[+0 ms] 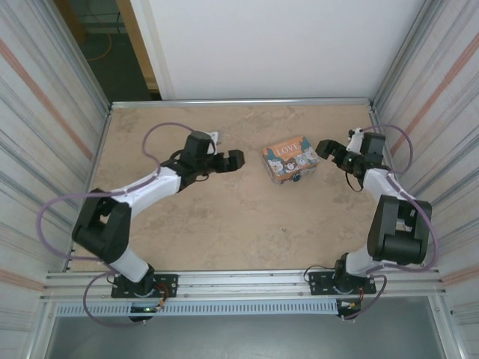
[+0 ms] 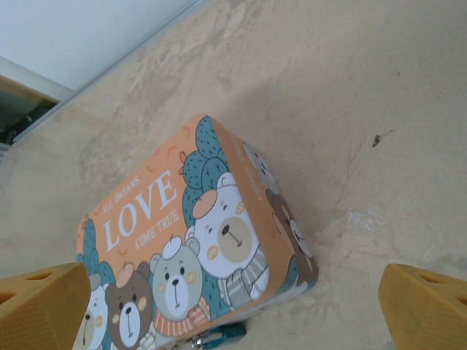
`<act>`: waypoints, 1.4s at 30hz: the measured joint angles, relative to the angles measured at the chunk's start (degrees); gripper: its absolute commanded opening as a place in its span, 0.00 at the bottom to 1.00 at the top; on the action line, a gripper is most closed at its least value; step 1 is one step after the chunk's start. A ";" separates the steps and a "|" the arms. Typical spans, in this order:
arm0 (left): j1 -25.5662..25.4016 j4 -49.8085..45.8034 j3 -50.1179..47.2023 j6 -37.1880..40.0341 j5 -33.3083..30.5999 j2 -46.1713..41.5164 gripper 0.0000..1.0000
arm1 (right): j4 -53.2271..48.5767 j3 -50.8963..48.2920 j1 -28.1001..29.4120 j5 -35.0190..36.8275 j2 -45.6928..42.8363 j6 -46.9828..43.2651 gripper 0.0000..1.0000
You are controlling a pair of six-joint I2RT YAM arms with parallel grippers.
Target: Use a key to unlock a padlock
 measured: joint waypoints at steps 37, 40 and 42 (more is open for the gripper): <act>-8.41 5.14 22.75 -11.13 9.97 27.87 0.99 | -3.82 8.13 8.20 -5.14 12.37 -2.93 1.00; -7.80 3.80 22.69 -11.08 8.87 27.69 0.99 | -2.91 5.90 10.03 -3.69 10.56 -2.21 1.00; -7.04 3.41 21.86 -11.02 8.31 26.86 0.99 | -2.45 4.74 11.50 -3.10 9.55 -1.49 1.00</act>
